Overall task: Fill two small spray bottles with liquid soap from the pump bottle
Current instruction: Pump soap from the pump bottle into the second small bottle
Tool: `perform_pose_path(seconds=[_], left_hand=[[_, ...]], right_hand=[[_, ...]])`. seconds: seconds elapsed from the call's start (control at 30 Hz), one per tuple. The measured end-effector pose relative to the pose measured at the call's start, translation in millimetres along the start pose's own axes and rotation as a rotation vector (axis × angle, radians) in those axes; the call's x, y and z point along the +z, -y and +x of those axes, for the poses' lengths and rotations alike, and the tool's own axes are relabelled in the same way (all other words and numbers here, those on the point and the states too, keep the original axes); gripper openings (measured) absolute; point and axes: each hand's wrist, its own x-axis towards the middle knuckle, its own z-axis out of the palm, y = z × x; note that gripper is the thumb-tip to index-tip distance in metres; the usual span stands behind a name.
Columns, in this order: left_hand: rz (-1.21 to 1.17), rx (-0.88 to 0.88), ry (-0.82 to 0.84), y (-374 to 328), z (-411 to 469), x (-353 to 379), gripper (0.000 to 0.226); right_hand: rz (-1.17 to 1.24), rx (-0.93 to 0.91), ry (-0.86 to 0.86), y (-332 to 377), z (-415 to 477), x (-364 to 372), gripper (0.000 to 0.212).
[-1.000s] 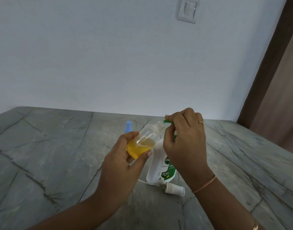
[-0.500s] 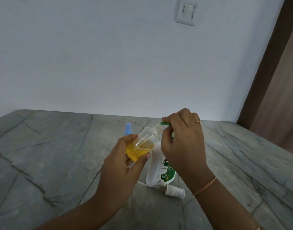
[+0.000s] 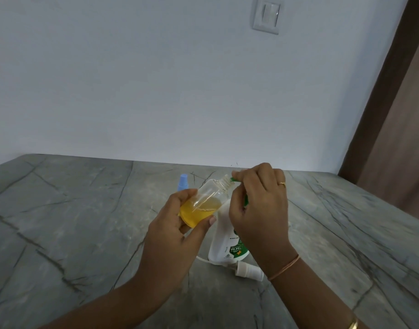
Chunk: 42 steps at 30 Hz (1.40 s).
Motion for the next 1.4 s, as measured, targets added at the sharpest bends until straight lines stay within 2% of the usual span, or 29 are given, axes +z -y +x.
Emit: perform_pose_path(seconds=[0.27, 0.53, 0.7, 1.03, 1.4], left_hand=[[-0.008, -0.006, 0.012, 1.3, 0.0, 0.0, 0.038], [-0.008, -0.019, 0.006, -1.5, 0.3, 0.5, 0.039], [-0.014, -0.013, 0.01, -0.9, -0.6, 0.5, 0.049], [0.023, -0.029, 0.018, -0.1, -0.2, 0.4, 0.044], [-0.002, -0.02, 0.01, -0.1, -0.5, 0.2, 0.049]], right_hand=[[0.022, 0.018, 0.036, 4.1, 14.6, -9.3, 0.025], [0.012, 0.012, -0.003, 2.3, 10.2, -5.6, 0.024], [-0.003, 0.009, -0.021, 1.7, 2.1, -0.1, 0.021], [0.001, 0.003, 0.035, 2.8, 15.2, -7.9, 0.026], [-0.012, 0.008, -0.029, 2.9, 0.4, 0.3, 0.021]])
